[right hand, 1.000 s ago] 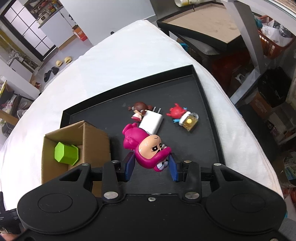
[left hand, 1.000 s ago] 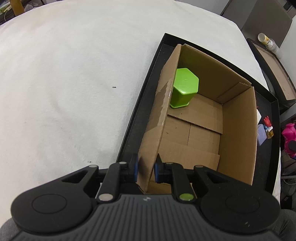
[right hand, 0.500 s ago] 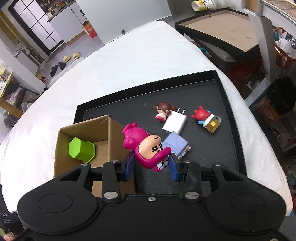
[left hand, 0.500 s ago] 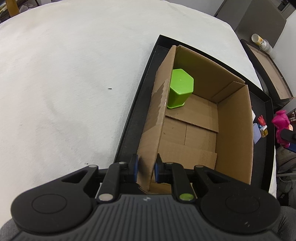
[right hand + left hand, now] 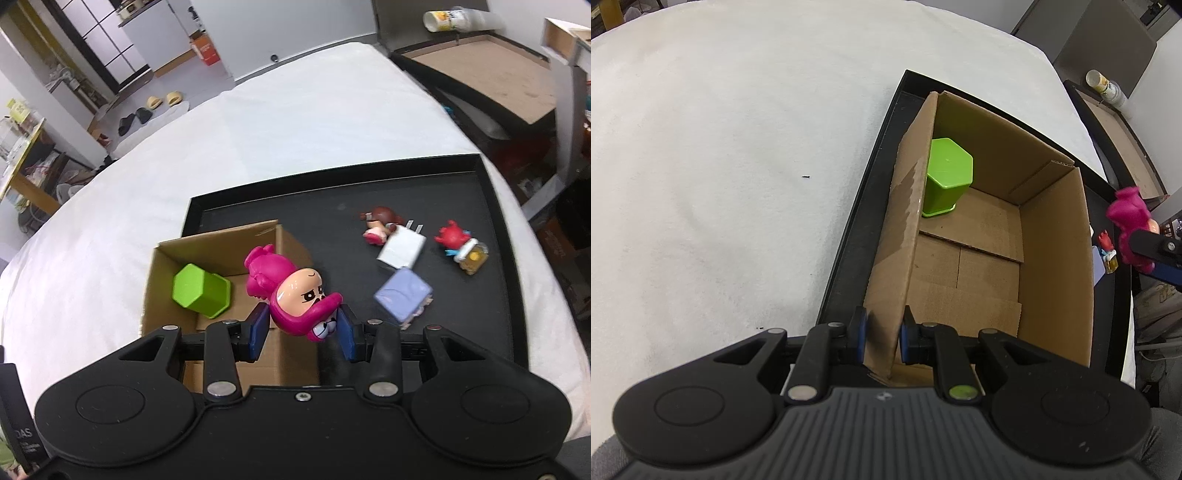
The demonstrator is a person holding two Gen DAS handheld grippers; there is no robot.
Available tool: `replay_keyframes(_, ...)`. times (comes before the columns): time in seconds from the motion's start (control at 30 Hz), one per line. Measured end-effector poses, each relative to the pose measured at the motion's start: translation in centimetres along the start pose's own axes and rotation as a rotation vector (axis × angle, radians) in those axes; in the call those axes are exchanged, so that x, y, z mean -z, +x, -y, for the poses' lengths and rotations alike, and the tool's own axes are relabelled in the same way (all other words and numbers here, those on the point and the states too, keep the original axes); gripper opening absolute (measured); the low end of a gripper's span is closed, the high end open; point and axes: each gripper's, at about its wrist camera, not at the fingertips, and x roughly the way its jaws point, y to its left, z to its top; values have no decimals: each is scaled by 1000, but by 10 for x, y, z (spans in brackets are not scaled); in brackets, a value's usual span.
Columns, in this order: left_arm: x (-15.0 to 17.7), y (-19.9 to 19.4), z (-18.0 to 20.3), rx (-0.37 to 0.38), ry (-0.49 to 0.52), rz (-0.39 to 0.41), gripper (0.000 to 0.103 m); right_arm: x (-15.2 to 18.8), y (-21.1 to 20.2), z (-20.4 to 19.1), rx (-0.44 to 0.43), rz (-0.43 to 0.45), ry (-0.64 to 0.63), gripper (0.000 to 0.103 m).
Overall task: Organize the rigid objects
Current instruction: 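Carry the pink doll with the right tool into the box and release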
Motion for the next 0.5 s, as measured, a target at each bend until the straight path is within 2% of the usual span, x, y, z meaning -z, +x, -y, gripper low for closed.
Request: replay_keyframes(0.5, -2, 2, -3, 16, 5, -3, 16, -12, 24, -43, -18, -21, -54, 39)
